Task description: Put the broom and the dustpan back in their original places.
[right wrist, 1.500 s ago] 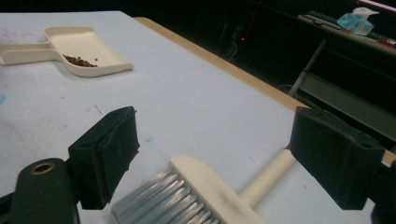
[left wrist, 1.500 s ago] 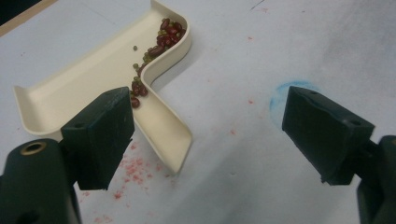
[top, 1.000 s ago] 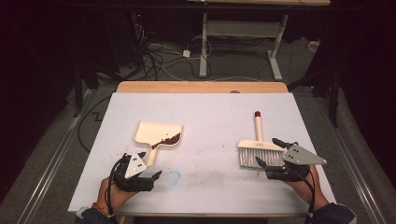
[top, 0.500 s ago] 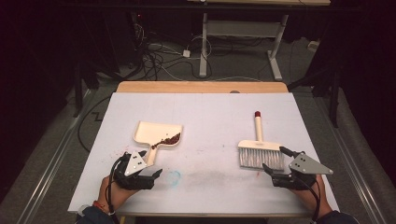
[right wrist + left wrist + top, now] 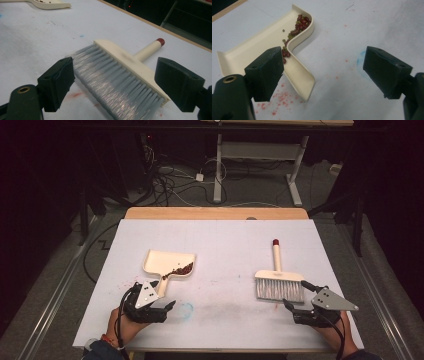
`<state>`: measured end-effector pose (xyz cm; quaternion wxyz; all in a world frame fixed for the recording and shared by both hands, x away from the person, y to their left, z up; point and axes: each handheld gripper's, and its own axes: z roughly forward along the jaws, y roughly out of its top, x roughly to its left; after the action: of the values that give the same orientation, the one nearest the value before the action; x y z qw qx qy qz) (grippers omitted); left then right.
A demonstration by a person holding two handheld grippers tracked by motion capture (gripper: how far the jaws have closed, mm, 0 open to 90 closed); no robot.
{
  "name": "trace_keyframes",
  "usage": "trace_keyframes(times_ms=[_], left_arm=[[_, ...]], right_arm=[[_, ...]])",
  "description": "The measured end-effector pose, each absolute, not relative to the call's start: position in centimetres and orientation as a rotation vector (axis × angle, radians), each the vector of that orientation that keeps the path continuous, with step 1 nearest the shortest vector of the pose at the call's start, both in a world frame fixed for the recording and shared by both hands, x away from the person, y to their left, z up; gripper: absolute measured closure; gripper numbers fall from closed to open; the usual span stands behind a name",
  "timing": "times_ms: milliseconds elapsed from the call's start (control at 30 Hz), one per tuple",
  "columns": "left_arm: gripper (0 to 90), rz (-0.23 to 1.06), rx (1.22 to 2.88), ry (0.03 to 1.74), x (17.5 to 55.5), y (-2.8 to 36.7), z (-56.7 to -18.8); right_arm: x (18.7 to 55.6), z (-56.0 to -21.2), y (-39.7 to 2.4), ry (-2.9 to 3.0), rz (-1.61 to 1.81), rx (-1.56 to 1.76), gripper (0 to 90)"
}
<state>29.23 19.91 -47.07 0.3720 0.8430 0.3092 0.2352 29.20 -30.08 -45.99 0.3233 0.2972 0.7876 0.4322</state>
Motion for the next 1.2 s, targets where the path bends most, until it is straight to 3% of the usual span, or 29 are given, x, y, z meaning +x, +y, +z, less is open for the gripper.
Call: trace_keyframes(times_ms=[1200], left_arm=[[16.7,0.613,2.177,0.774,29.29,19.79,-47.31]], right_arm=[[28.79,-45.58,-29.71,2.068,1.143,0.741,18.7]])
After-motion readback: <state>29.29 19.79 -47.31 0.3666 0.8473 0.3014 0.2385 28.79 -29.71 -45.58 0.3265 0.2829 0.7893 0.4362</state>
